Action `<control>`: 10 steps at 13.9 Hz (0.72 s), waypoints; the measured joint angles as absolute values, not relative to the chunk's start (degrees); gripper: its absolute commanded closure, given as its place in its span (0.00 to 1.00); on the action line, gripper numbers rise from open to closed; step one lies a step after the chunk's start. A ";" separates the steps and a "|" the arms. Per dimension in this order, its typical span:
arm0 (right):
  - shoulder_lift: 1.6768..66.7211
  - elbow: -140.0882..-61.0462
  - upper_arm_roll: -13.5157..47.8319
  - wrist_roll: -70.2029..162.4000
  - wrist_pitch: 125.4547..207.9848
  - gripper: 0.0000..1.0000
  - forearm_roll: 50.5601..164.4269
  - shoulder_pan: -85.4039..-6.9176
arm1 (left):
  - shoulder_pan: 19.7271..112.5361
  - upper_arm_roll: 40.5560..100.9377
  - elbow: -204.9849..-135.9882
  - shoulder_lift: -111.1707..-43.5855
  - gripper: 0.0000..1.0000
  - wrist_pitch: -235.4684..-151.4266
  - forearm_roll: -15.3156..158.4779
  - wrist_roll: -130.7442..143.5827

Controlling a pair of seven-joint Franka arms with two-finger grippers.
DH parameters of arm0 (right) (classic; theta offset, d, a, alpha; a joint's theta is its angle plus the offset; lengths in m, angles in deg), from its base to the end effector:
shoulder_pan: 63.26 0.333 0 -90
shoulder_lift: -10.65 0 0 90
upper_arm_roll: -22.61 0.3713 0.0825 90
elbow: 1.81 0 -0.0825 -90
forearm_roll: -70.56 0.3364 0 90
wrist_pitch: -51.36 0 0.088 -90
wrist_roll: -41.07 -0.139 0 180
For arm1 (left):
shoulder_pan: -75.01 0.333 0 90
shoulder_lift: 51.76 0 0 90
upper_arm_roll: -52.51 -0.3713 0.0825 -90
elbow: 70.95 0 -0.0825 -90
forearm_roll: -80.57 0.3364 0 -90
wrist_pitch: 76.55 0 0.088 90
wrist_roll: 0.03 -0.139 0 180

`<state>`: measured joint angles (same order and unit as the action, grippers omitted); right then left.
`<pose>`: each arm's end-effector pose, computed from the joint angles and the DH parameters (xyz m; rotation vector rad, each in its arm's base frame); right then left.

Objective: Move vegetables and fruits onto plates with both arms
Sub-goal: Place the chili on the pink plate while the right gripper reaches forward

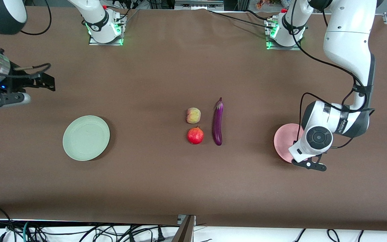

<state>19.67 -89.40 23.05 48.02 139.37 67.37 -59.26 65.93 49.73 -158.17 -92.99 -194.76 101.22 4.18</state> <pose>0.5486 0.0343 0.5796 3.0661 0.3092 -0.2335 0.6853 -0.0531 0.2663 -2.7645 0.3423 0.2056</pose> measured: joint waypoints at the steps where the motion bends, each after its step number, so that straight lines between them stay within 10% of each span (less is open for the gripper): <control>1: 20.74 -89.39 23.15 48.01 140.10 0.00 67.37 -59.18 | 65.88 49.85 -158.17 -93.03 0.00 -194.77 101.22 4.17; 10: 28.37 -89.38 23.80 34.35 149.10 0.00 68.96 -49.17 | 65.36 53.54 -156.86 -91.90 0.00 -192.88 87.68 4.19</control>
